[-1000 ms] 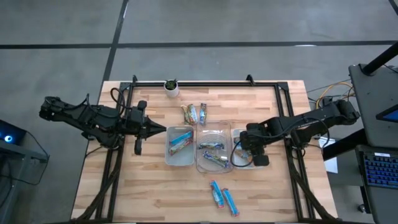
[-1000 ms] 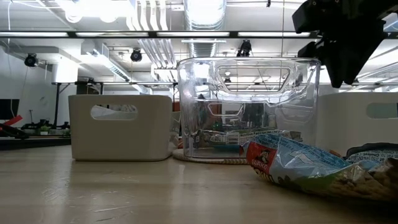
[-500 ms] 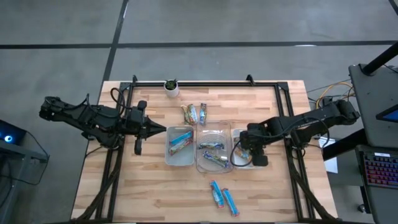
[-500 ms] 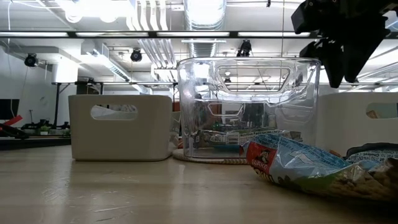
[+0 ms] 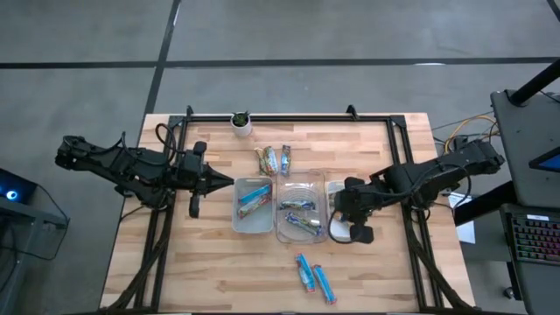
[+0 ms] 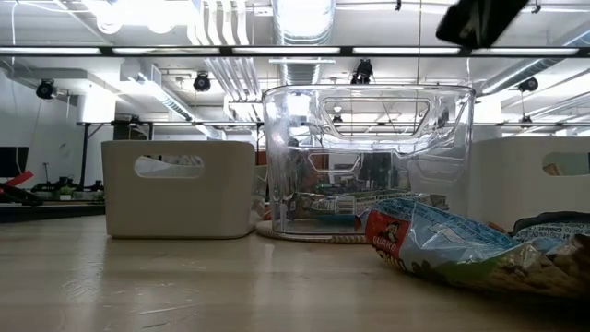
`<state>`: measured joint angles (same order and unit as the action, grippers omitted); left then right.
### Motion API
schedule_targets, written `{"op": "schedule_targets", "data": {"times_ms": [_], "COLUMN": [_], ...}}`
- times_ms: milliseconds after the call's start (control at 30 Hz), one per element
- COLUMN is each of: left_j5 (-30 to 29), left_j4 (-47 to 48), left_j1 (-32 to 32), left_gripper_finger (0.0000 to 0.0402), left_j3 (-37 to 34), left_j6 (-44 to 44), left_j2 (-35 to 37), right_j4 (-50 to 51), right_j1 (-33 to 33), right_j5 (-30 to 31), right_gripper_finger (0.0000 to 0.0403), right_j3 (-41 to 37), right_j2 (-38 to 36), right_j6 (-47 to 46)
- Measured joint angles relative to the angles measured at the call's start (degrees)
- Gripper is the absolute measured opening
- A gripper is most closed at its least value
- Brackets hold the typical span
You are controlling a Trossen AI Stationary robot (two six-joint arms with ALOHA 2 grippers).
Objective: Pick and place Granola Bars by type
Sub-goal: Put the yellow granola bar into the white bin
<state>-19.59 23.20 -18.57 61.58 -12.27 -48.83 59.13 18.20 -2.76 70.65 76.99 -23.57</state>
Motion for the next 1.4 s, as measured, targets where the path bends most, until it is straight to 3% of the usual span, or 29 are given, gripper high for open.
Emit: {"op": "schedule_targets", "data": {"times_ms": [467, 933, 1167, 1400], "left_j5": [0.5, 2.2, 2.2, 3.9], "left_j4": [0.0, 0.0, 0.3, 10.3], "left_j1": [0.0, 0.0, 0.1, 4.0], "left_gripper_finger": [0.0000, 0.0000, 0.0000, 0.0001], "left_j3": [0.0, 0.0, 0.0, 4.8], "left_j6": [0.1, 1.2, -0.2, -4.3], "left_j2": [0.0, 0.0, 0.2, 0.2], "right_j4": [0.4, 0.3, 0.6, 0.6], "right_j1": [9.1, 12.6, 13.3, 13.3], "right_j5": [3.0, 3.4, 4.7, 7.1], "right_gripper_finger": [0.0008, 0.0008, 0.0008, 0.0008], "right_j3": [14.8, 26.5, 29.0, 29.1], "right_j2": [10.1, 21.4, 22.5, 22.2], "right_j6": [-9.8, -14.2, -17.0, -19.9]}}
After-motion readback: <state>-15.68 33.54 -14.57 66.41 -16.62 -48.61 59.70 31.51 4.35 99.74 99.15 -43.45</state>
